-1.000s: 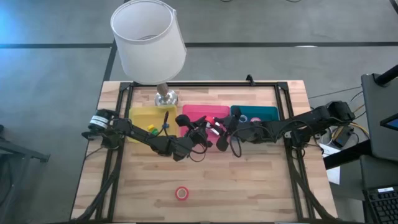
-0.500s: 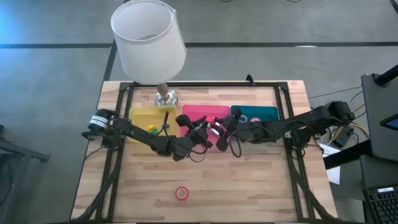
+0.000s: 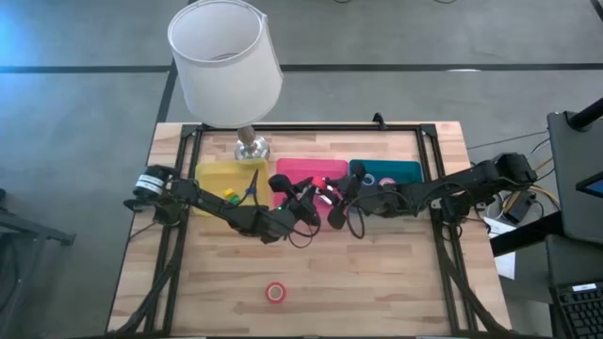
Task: Pick and place Stapler, Stapler remover, tape
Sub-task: Put the left orange tape into the blue bin, then put the orange tape into the blue bin
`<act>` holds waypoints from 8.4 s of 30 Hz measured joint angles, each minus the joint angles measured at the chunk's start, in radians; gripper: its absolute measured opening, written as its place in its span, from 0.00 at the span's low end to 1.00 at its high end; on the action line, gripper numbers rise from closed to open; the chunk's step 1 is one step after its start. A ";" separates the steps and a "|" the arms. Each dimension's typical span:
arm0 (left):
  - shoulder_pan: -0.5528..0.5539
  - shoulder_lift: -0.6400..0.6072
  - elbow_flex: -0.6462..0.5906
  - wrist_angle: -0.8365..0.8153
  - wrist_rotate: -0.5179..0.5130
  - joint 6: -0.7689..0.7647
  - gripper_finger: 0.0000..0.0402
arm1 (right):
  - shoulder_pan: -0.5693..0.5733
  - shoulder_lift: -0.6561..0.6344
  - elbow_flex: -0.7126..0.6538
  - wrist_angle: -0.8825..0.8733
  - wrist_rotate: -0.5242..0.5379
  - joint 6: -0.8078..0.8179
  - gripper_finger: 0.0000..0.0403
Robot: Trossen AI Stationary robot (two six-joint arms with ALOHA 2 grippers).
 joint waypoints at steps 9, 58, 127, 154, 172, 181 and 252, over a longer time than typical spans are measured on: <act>-0.002 0.000 0.000 -0.015 -0.001 0.006 0.34 | -0.009 0.000 0.000 -0.063 0.091 0.007 0.26; -0.013 0.000 0.000 -0.080 0.064 -0.057 0.33 | -0.141 -0.216 -0.209 -1.327 -0.054 1.333 0.27; -0.183 -0.263 -0.001 -0.858 0.924 -0.697 0.33 | -0.080 -0.236 -0.117 -0.643 -0.002 0.456 0.41; -0.249 -0.124 -0.115 -0.680 1.308 -0.856 0.35 | -0.080 -0.236 -0.117 -0.640 -0.003 0.388 0.41; -0.248 -0.086 -0.150 -0.674 1.259 -0.865 0.39 | -0.080 -0.235 -0.117 -0.636 -0.002 0.271 0.41; -0.248 -0.086 -0.253 -0.449 1.256 -0.902 0.38 | -0.080 -0.235 -0.117 -0.633 -0.002 0.271 0.41; -0.069 -0.201 -0.190 -0.204 0.032 -0.245 0.12 | -0.080 -0.003 -0.100 0.176 -0.316 0.237 0.41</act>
